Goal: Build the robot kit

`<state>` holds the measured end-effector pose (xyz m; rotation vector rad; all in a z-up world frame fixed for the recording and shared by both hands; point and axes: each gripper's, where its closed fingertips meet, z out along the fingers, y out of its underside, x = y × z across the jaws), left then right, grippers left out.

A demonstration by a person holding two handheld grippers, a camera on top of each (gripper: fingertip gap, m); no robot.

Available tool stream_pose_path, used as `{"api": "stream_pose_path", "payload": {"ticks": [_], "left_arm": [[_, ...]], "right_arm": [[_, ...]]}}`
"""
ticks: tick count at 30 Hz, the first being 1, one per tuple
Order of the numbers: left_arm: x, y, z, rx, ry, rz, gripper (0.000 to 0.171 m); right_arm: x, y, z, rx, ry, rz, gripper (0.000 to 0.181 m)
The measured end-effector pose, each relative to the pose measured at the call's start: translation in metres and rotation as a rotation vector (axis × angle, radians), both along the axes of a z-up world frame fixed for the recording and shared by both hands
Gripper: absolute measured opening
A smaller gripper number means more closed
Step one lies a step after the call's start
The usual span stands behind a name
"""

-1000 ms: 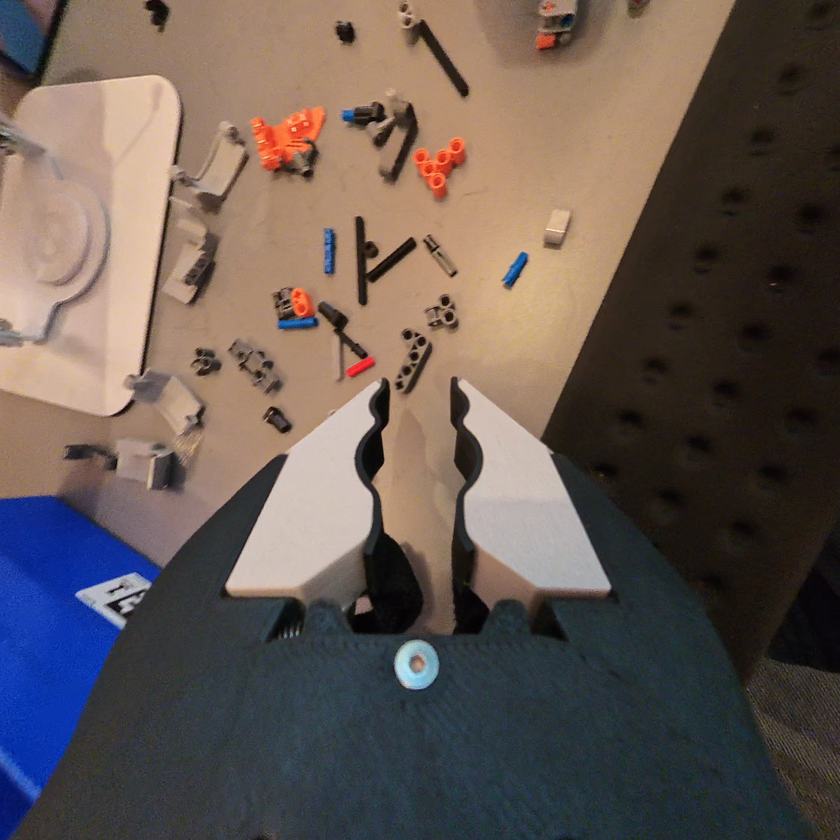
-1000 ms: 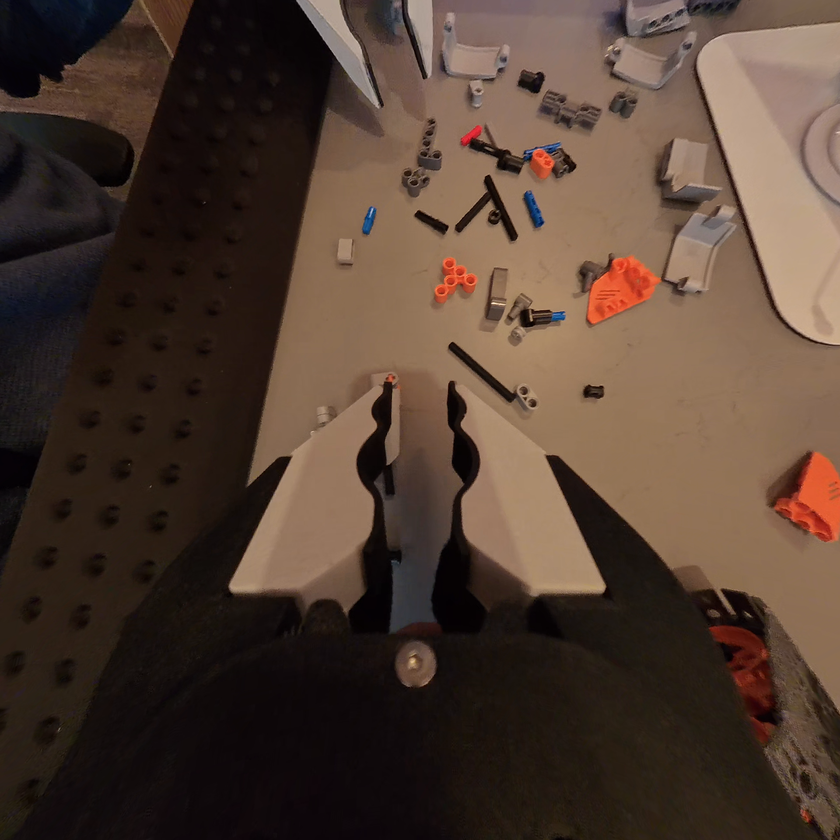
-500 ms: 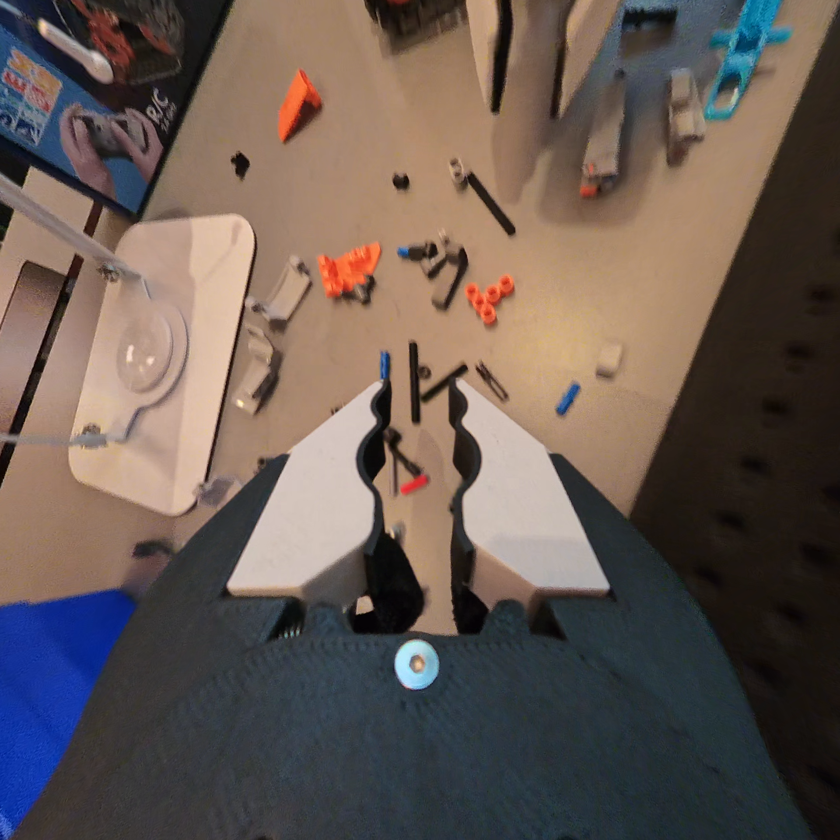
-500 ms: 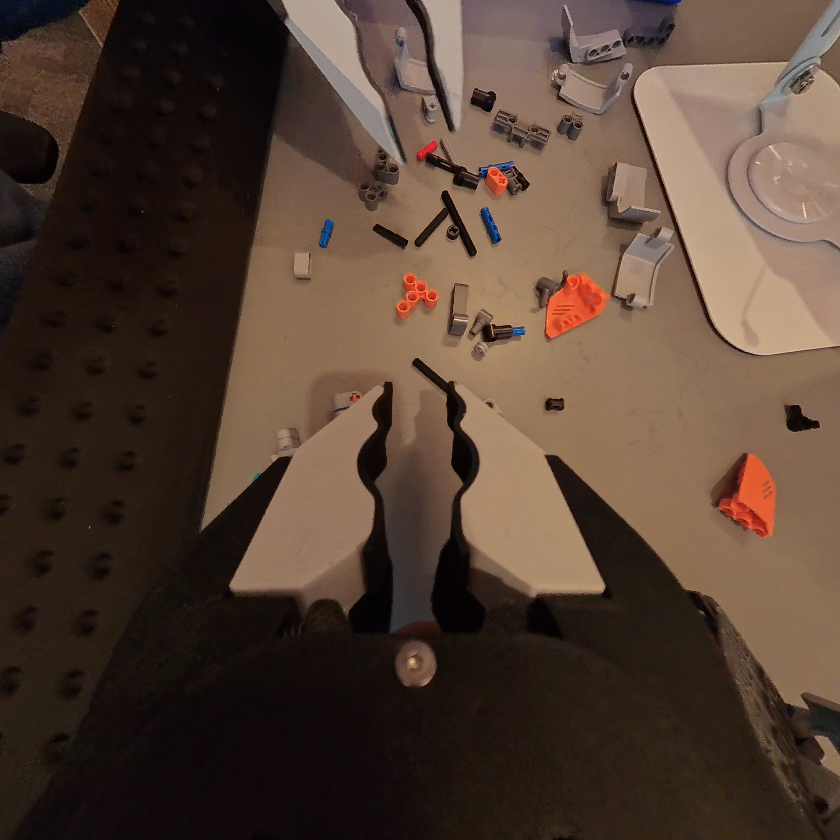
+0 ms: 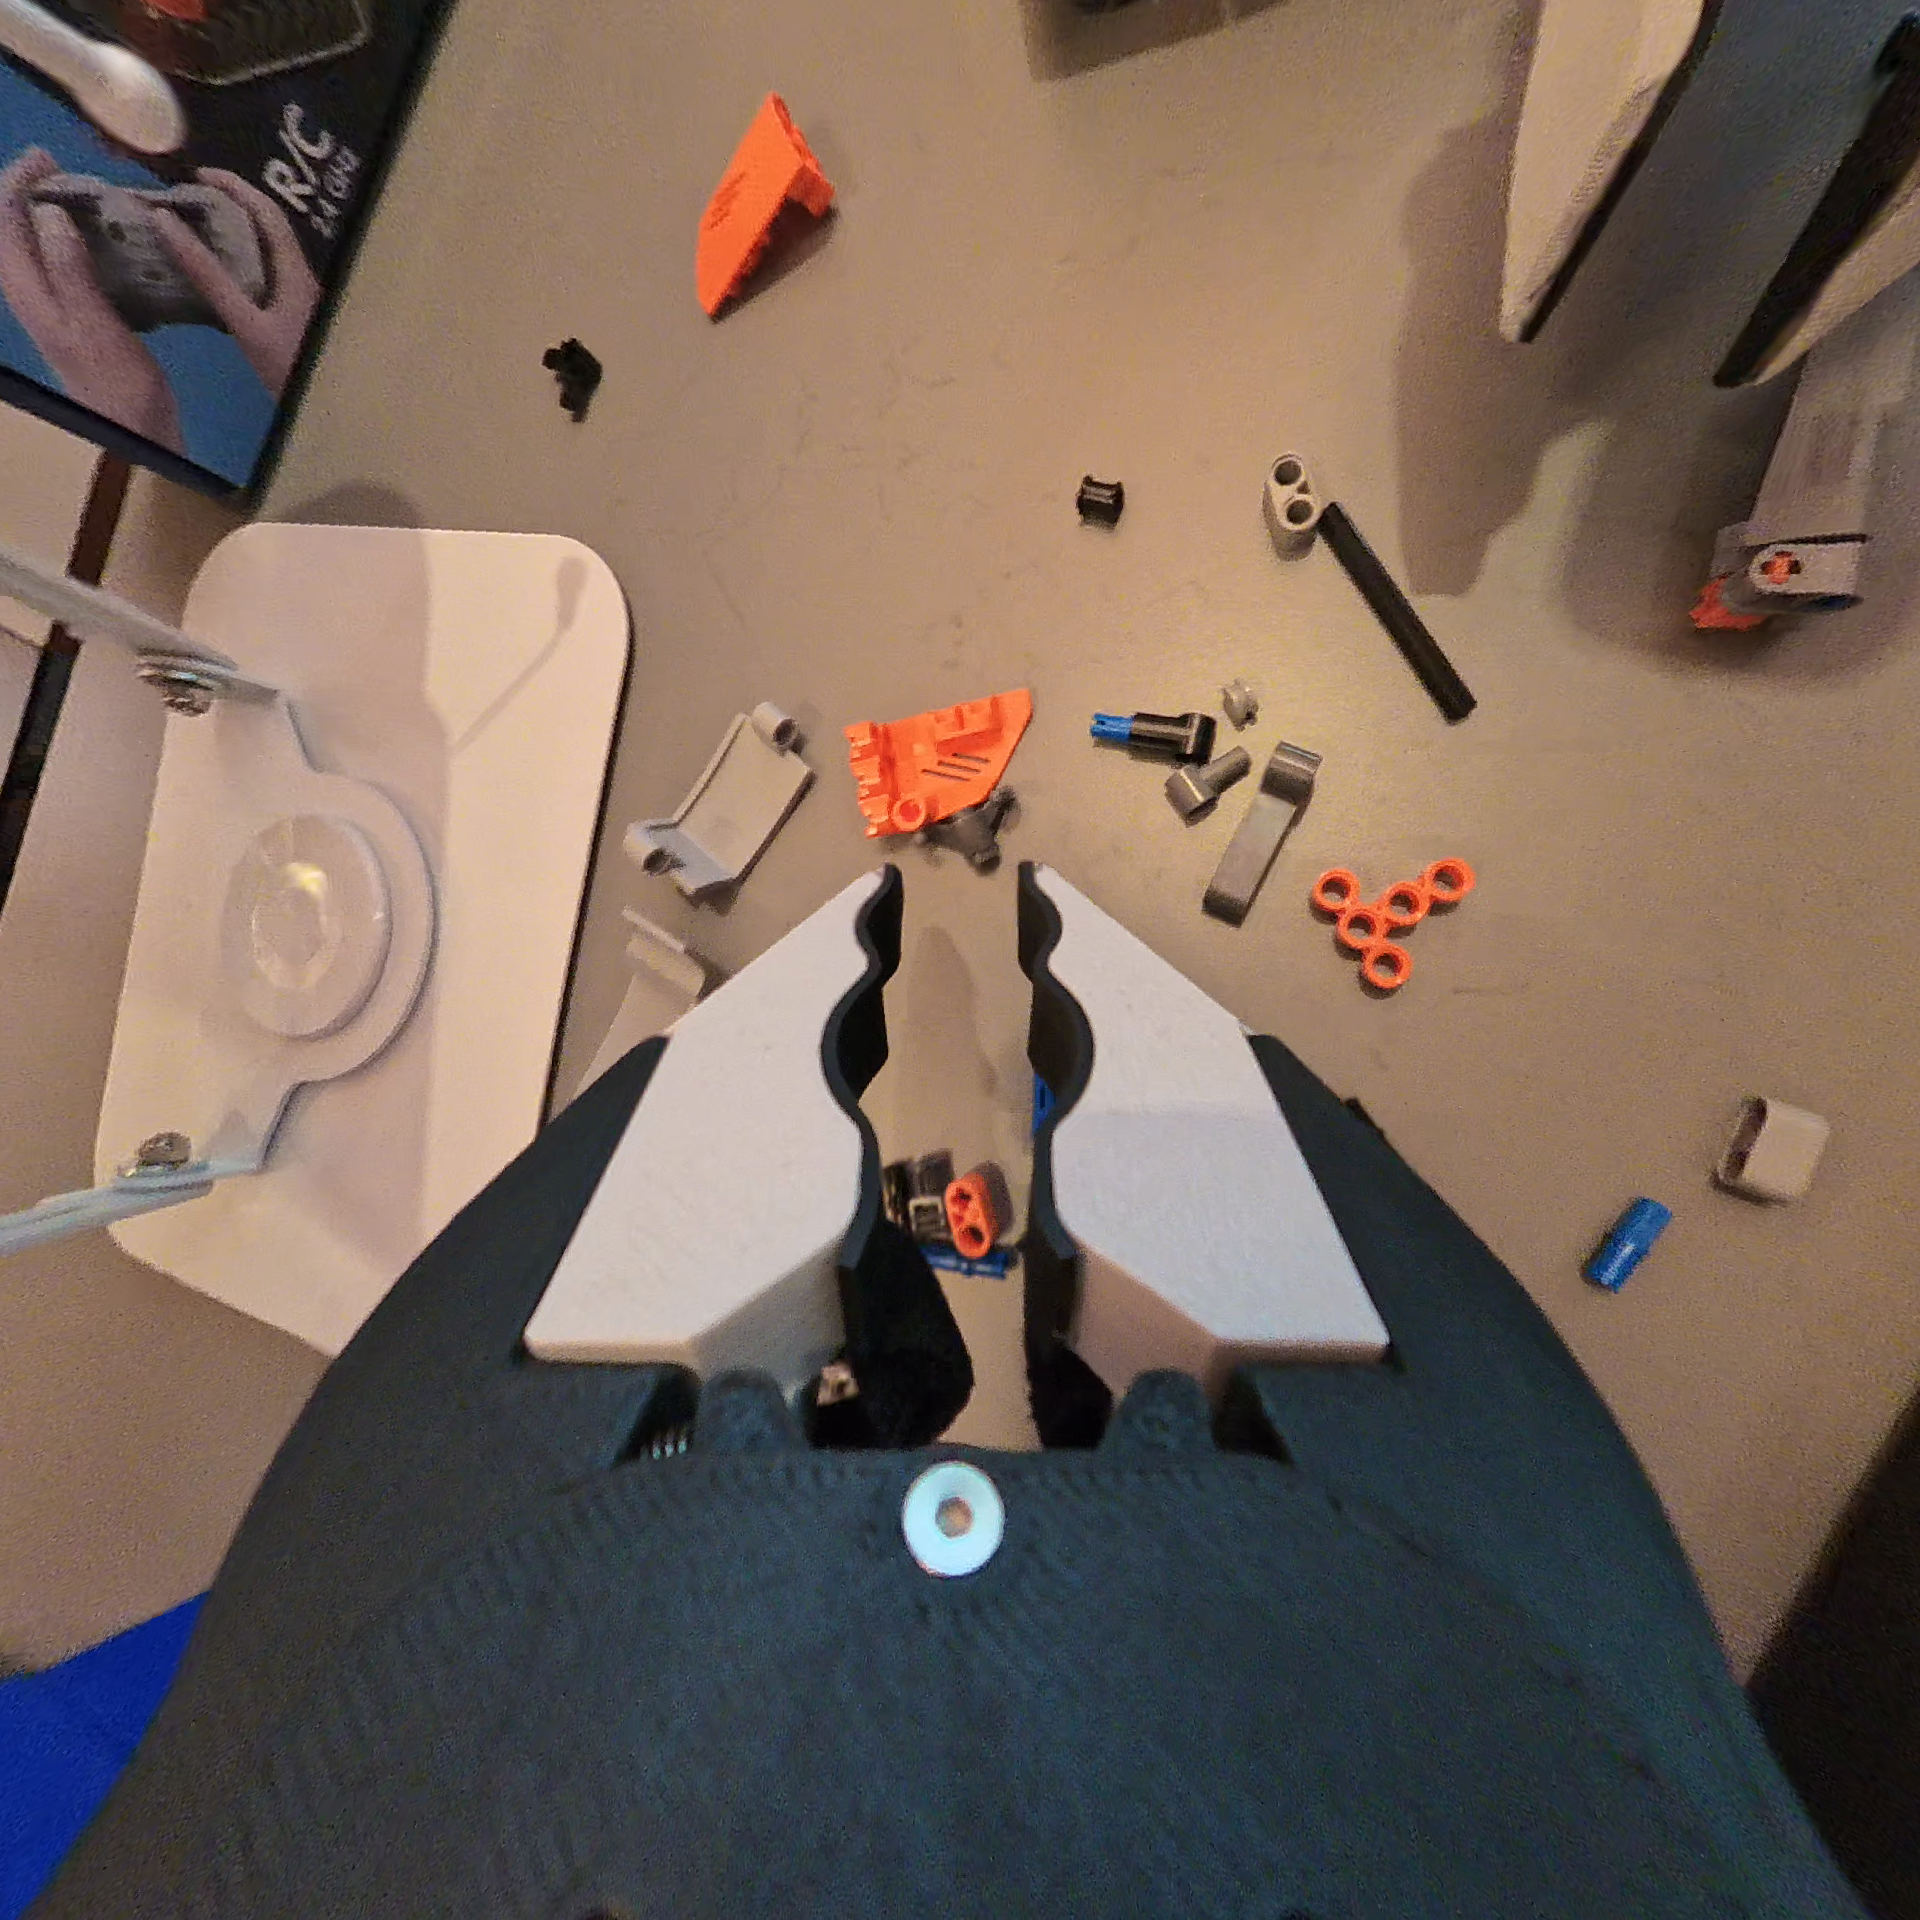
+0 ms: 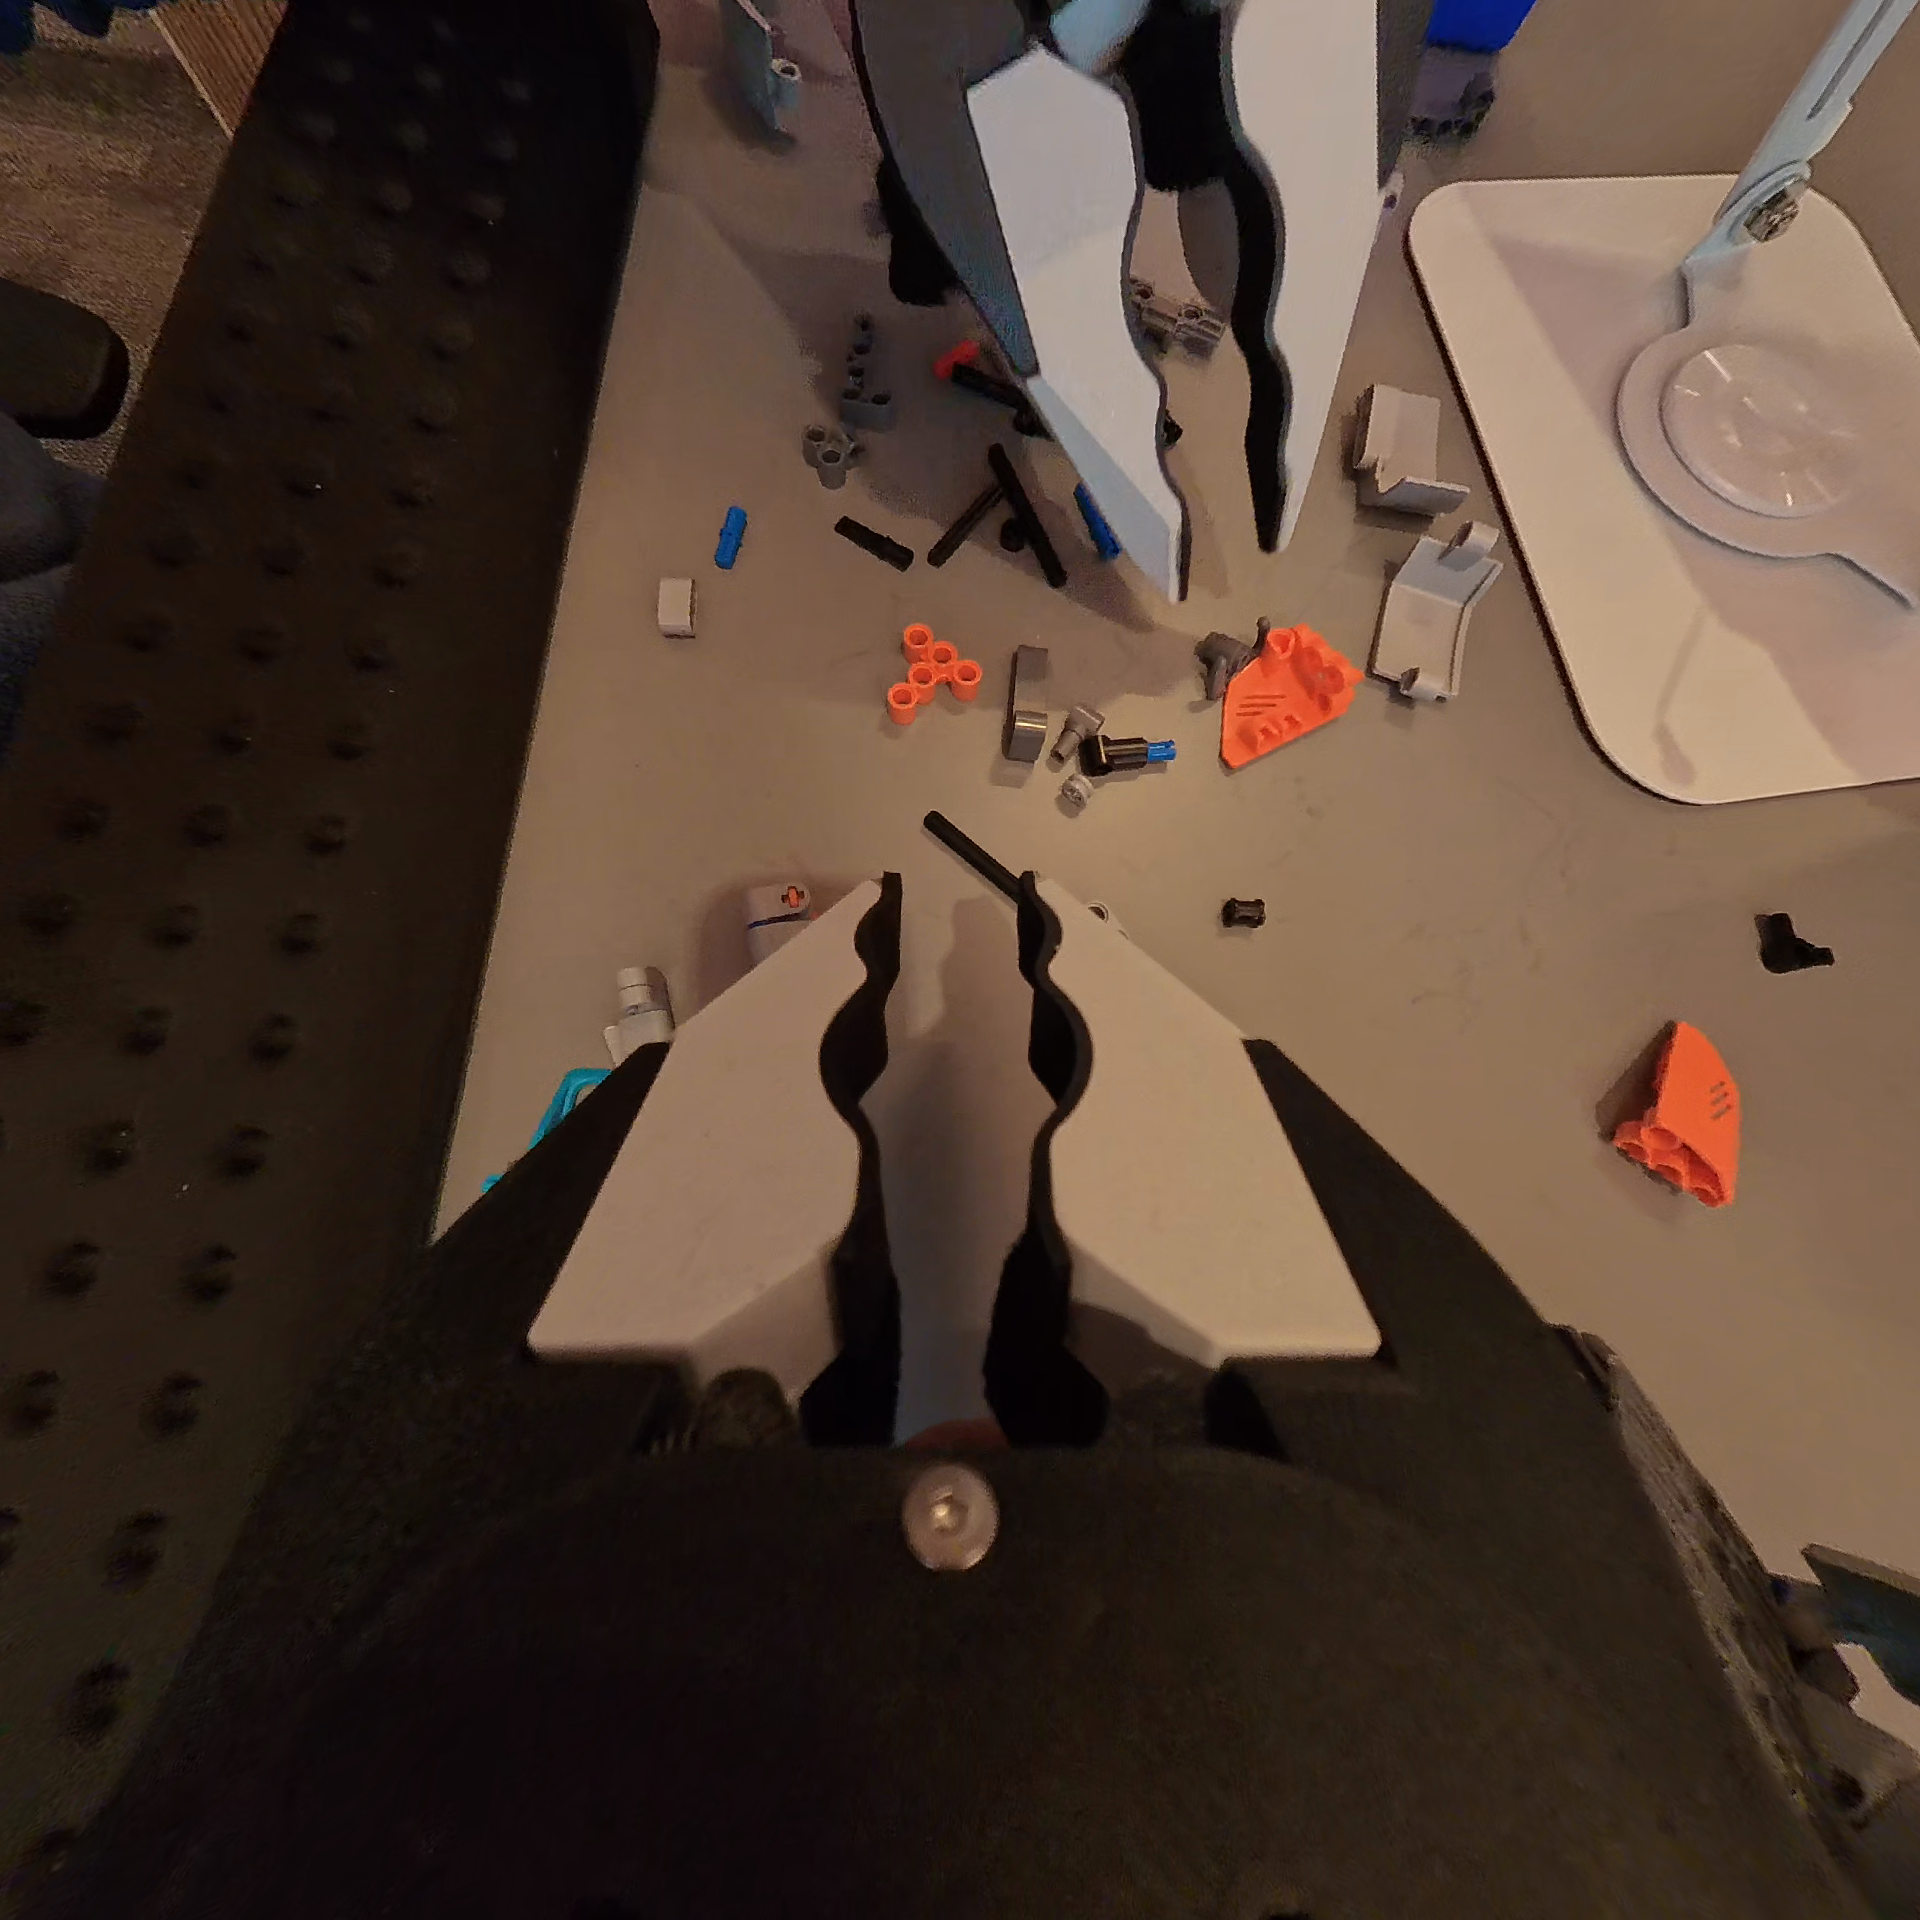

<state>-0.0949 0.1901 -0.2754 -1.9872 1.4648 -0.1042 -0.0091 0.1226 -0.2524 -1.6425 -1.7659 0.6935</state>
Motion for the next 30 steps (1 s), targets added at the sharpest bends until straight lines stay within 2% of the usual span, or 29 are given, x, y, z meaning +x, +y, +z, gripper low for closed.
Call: {"api": "stream_pose_path", "payload": {"ticks": [6,10,17,21,25,30], "left_arm": [[0.015,0.0,-0.015,-0.057,0.001,-0.028,0.018],[0.021,-0.019,-0.006,-0.128,-0.078,-0.087,0.023],[-0.038,-0.027,0.048,0.016,-0.011,0.002,0.022],[-0.091,-0.028,0.067,0.093,0.134,0.12,0.021],[-0.121,-0.043,0.059,0.04,0.237,0.157,0.021],[-0.122,-0.049,0.033,-0.021,0.29,0.159,0.023]], "right_arm": [[0.002,0.0,0.001,0.006,0.003,-0.002,0.02],[0.004,0.001,0.002,-0.001,0.011,-0.005,0.02],[0.01,0.005,0.011,0.01,0.042,-0.027,0.02],[0.009,0.003,0.009,0.015,0.037,-0.018,0.02],[0.008,0.001,0.007,0.025,0.031,-0.01,0.02],[0.007,0.0,0.006,0.024,0.03,-0.006,0.02]]}}
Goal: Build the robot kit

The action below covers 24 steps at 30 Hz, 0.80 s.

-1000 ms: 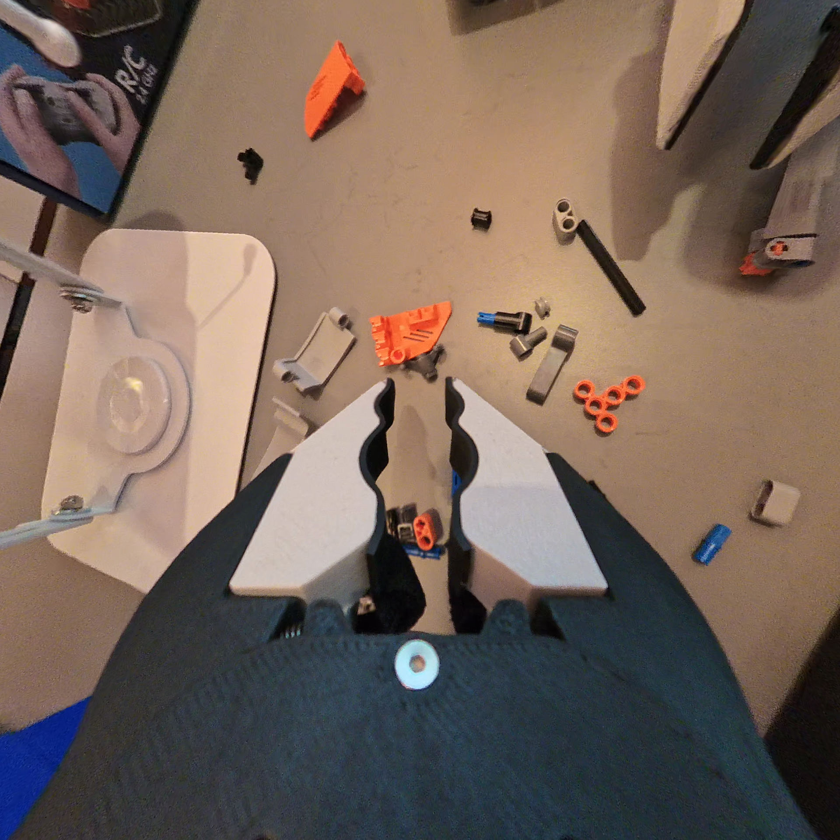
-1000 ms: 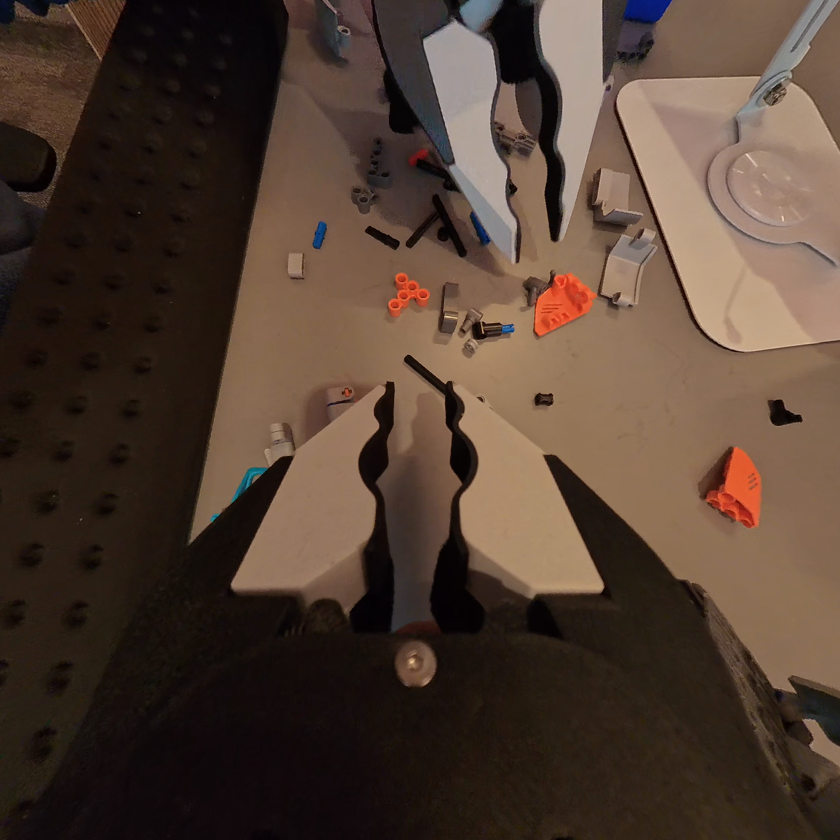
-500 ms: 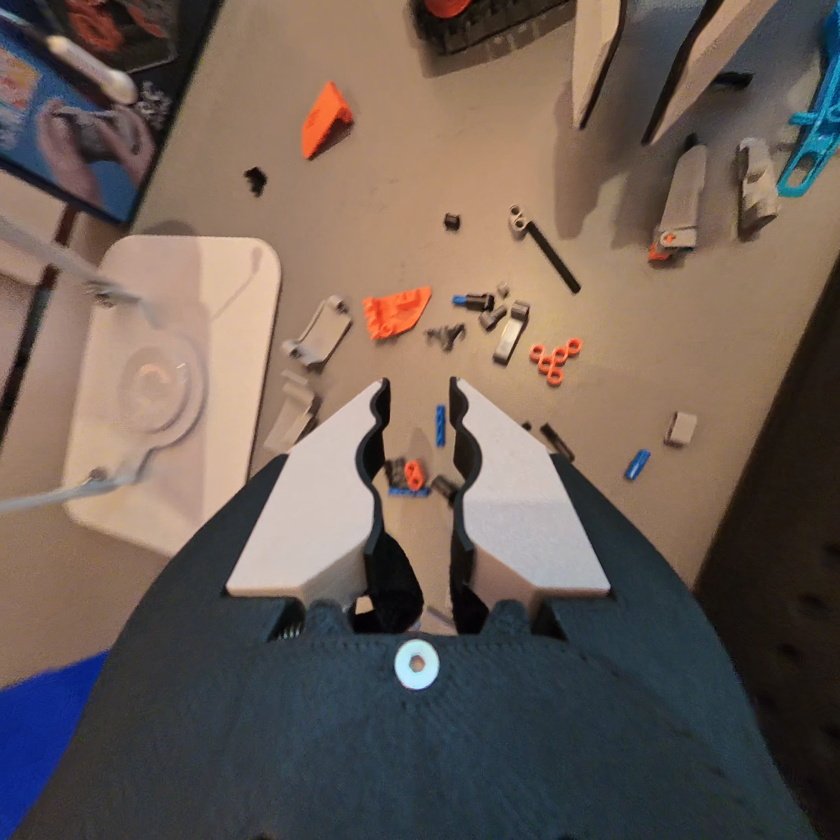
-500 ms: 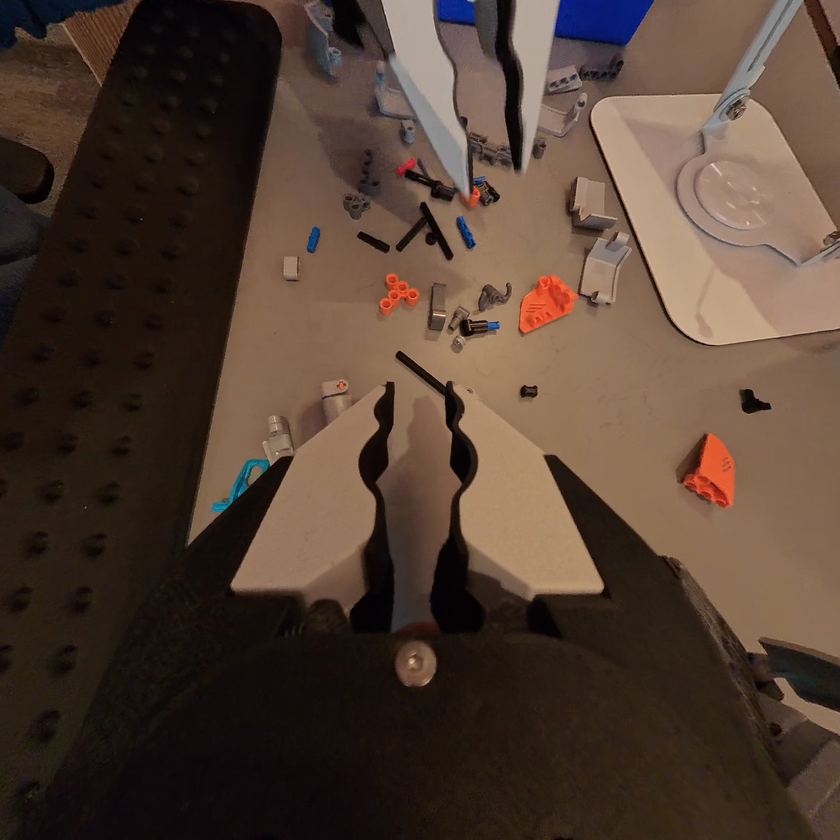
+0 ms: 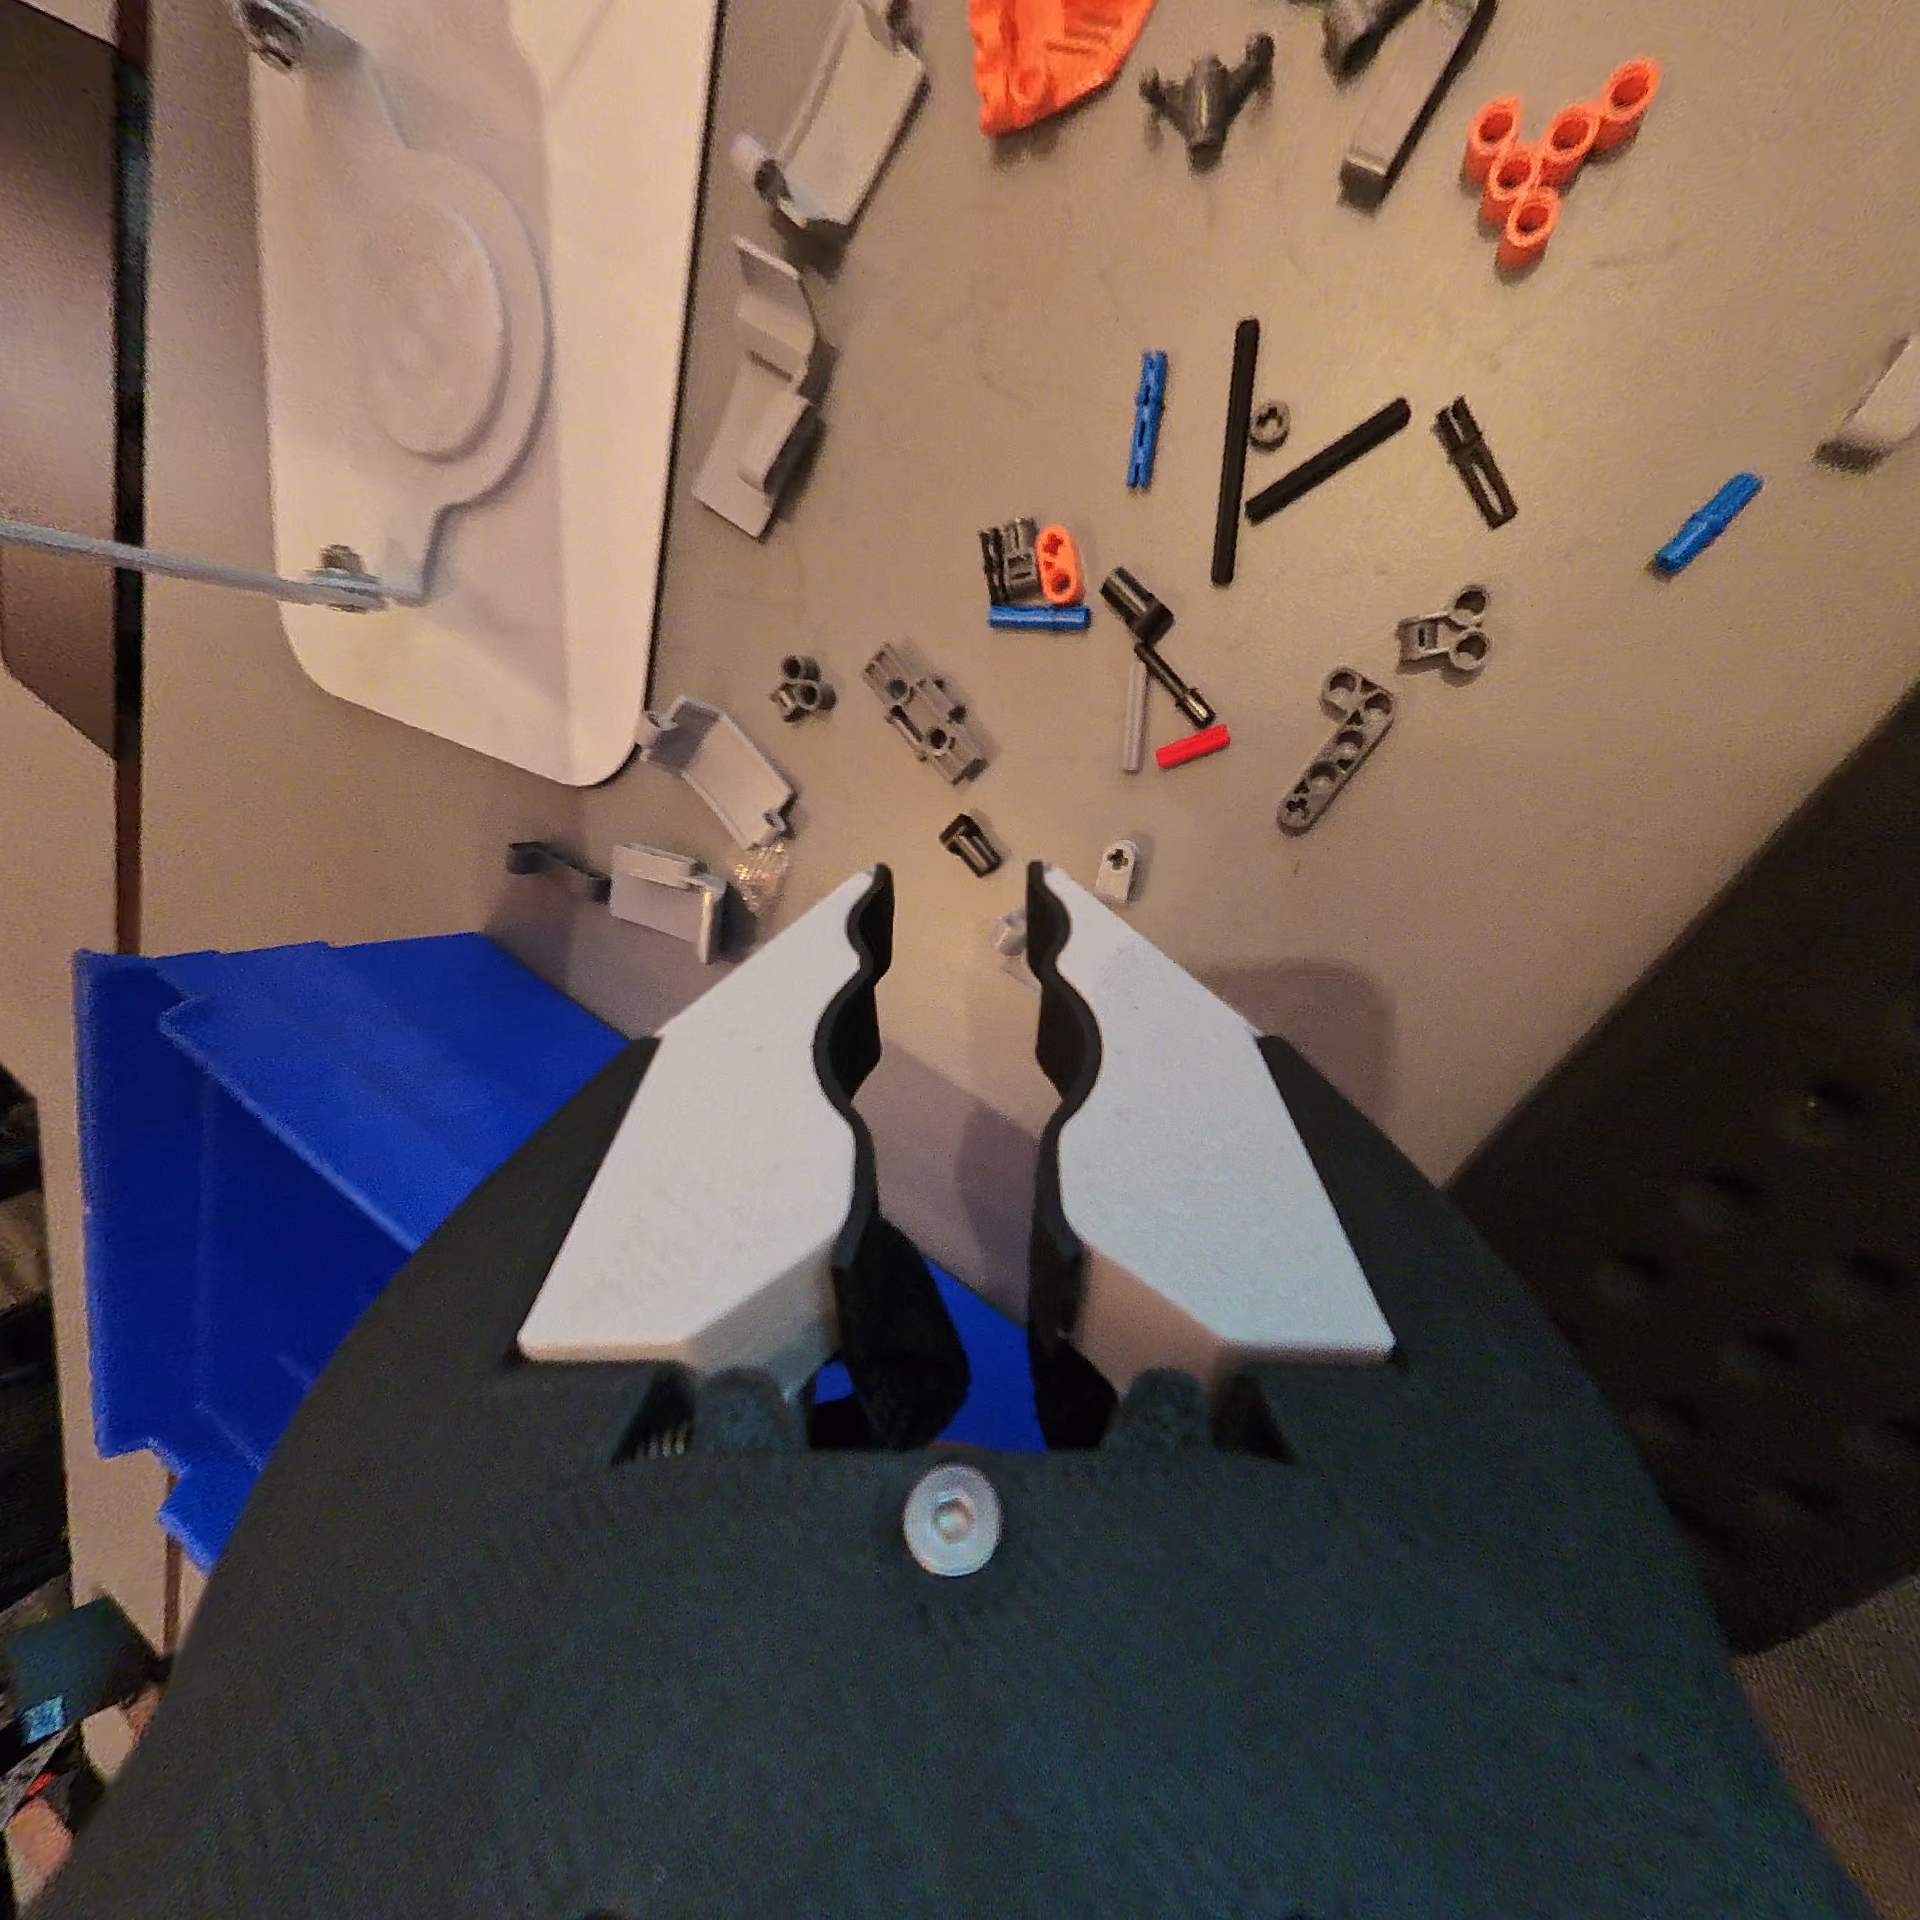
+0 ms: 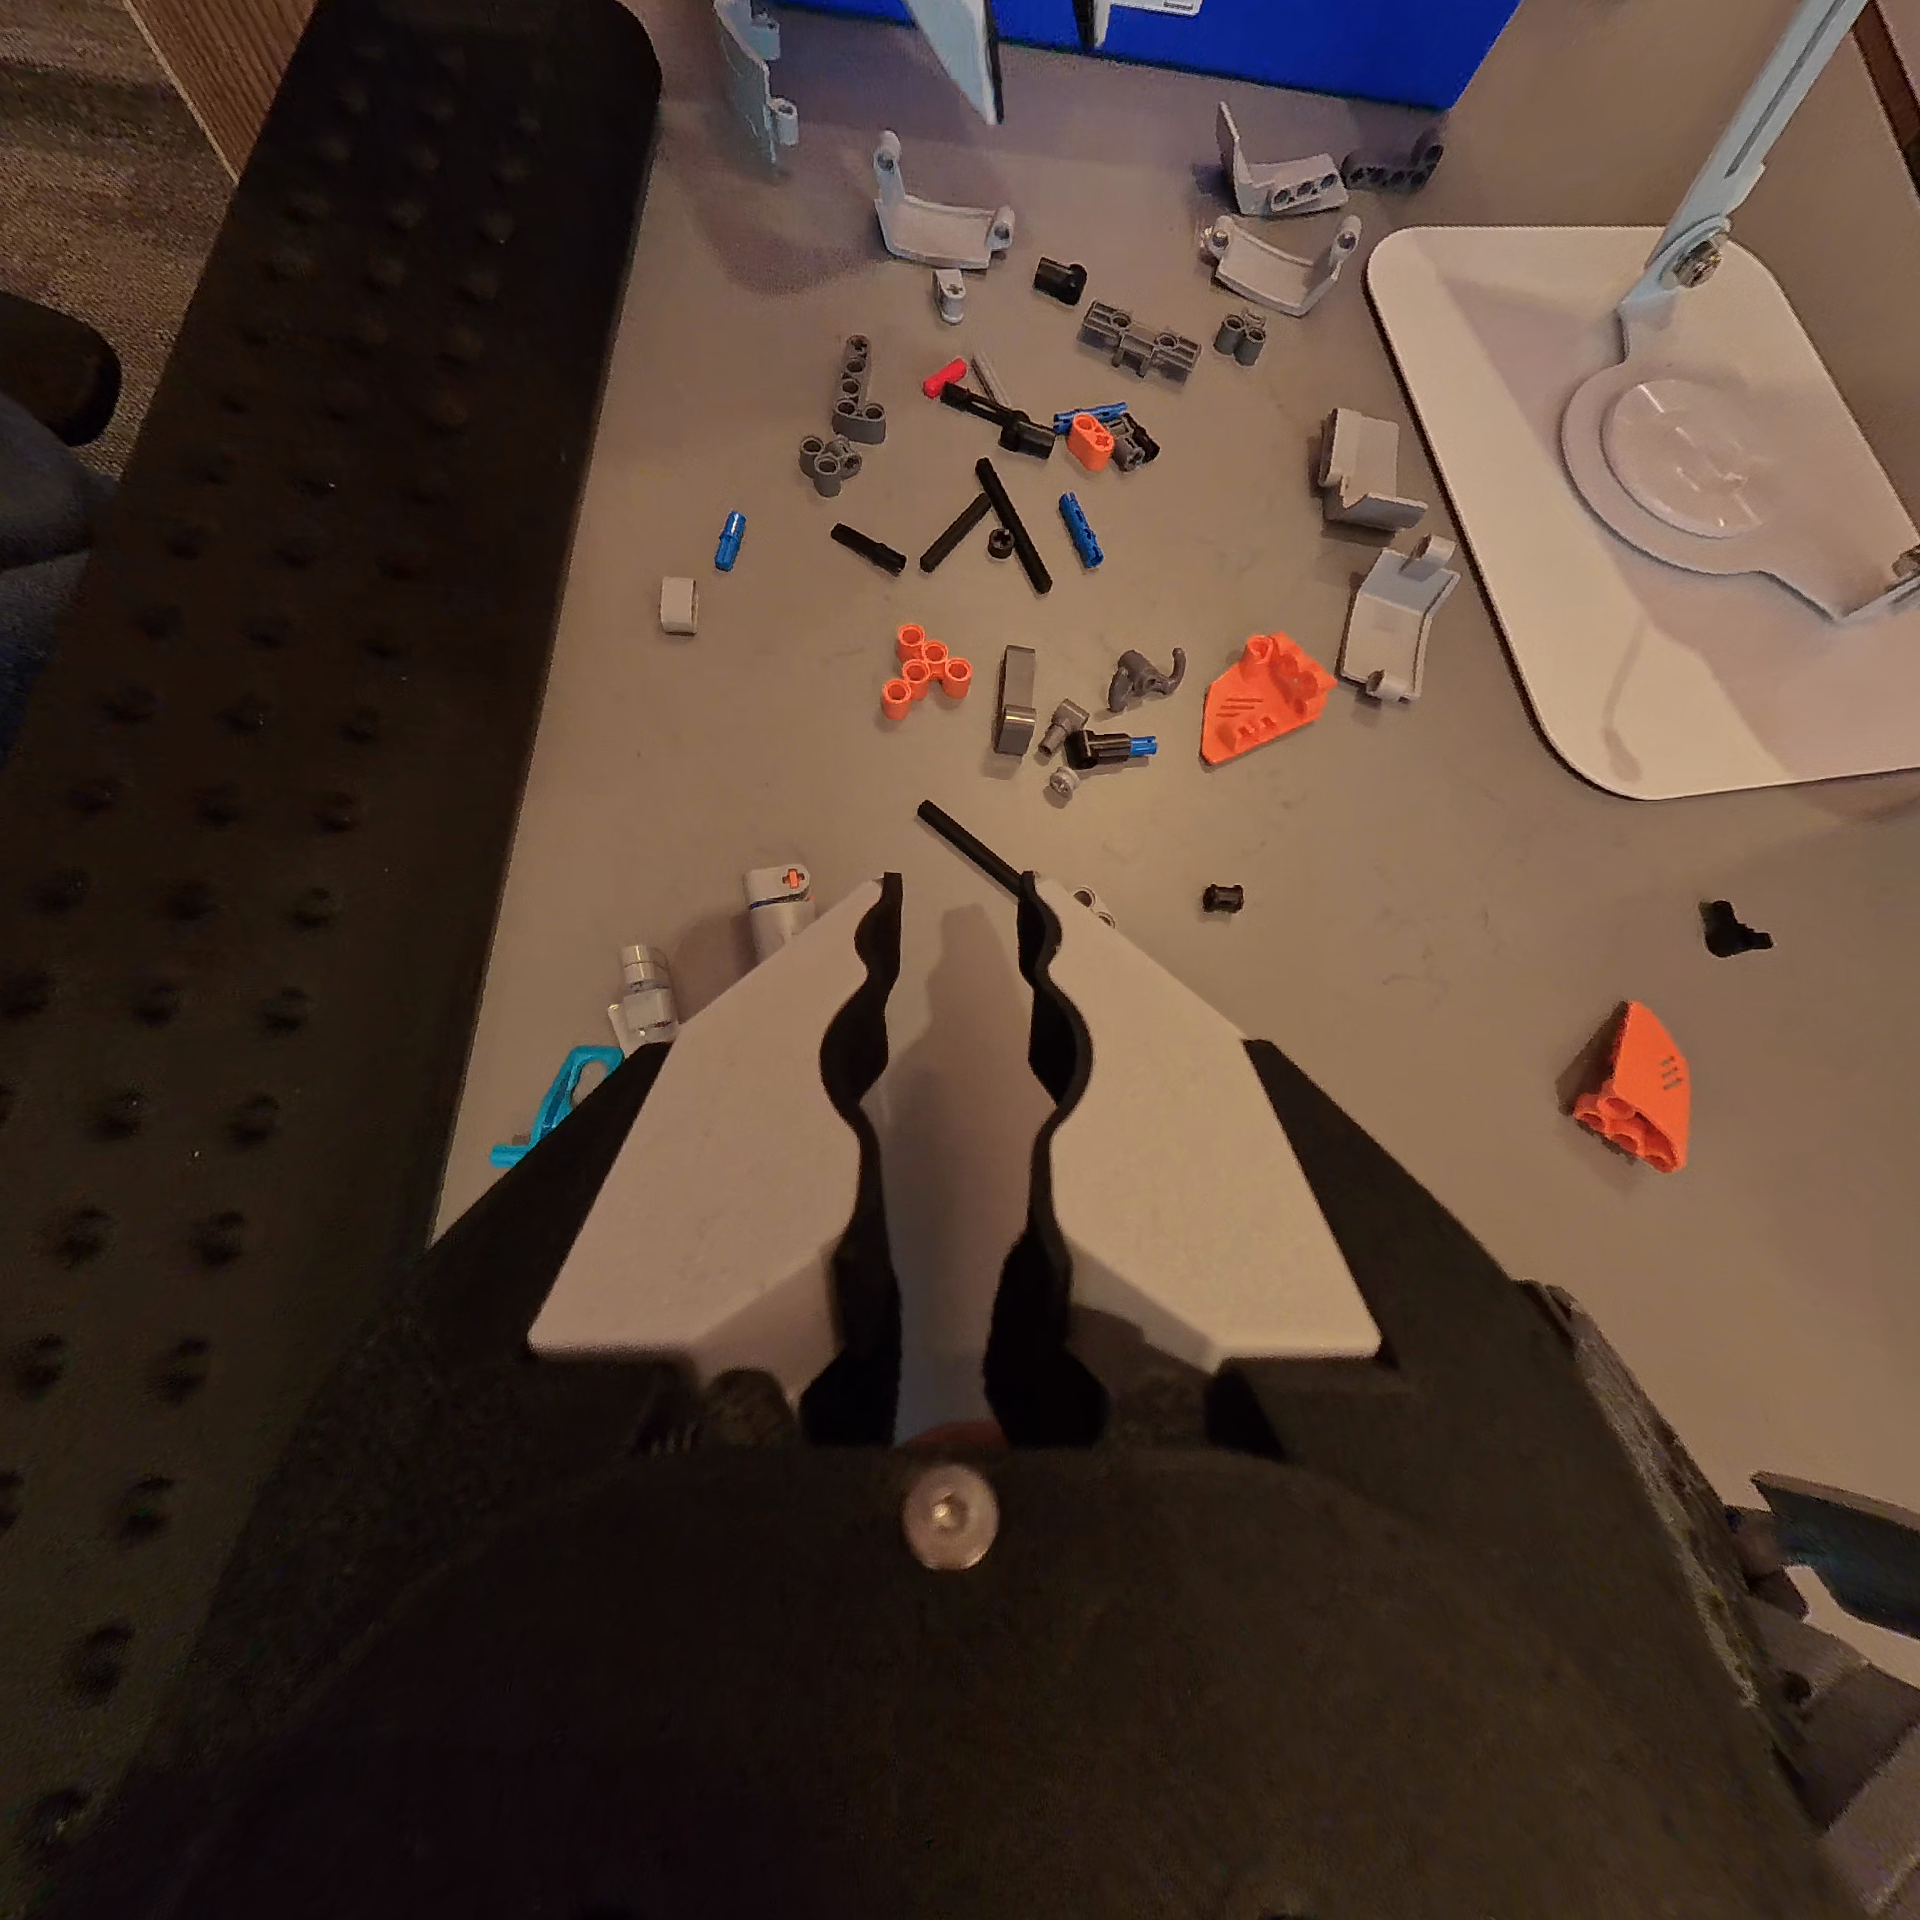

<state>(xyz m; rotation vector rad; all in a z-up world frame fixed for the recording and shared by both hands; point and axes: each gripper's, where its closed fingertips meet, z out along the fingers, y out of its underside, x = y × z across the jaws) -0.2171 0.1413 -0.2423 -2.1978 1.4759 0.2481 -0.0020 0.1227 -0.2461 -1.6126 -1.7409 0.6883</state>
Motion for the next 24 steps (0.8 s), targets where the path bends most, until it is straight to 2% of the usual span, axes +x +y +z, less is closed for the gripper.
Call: {"api": "stream_pose_path", "payload": {"ticks": [9,14,18,24], "left_arm": [[-0.001,0.01,-0.034,-0.057,0.002,0.101,0.025],[-0.006,0.013,-0.048,-0.087,0.03,0.129,0.019],[-0.005,0.013,-0.05,-0.081,0.011,0.132,0.008],[0.003,0.006,-0.049,-0.075,-0.019,0.107,0.004]], "right_arm": [[0.0,-0.001,-0.001,-0.003,0.003,0.005,0.02],[0.001,0.0,-0.002,-0.006,0.001,0.005,0.02],[0.002,0.001,-0.002,-0.009,0.001,0.004,0.02],[0.002,0.001,-0.003,-0.009,0.0,0.005,0.019]]}}
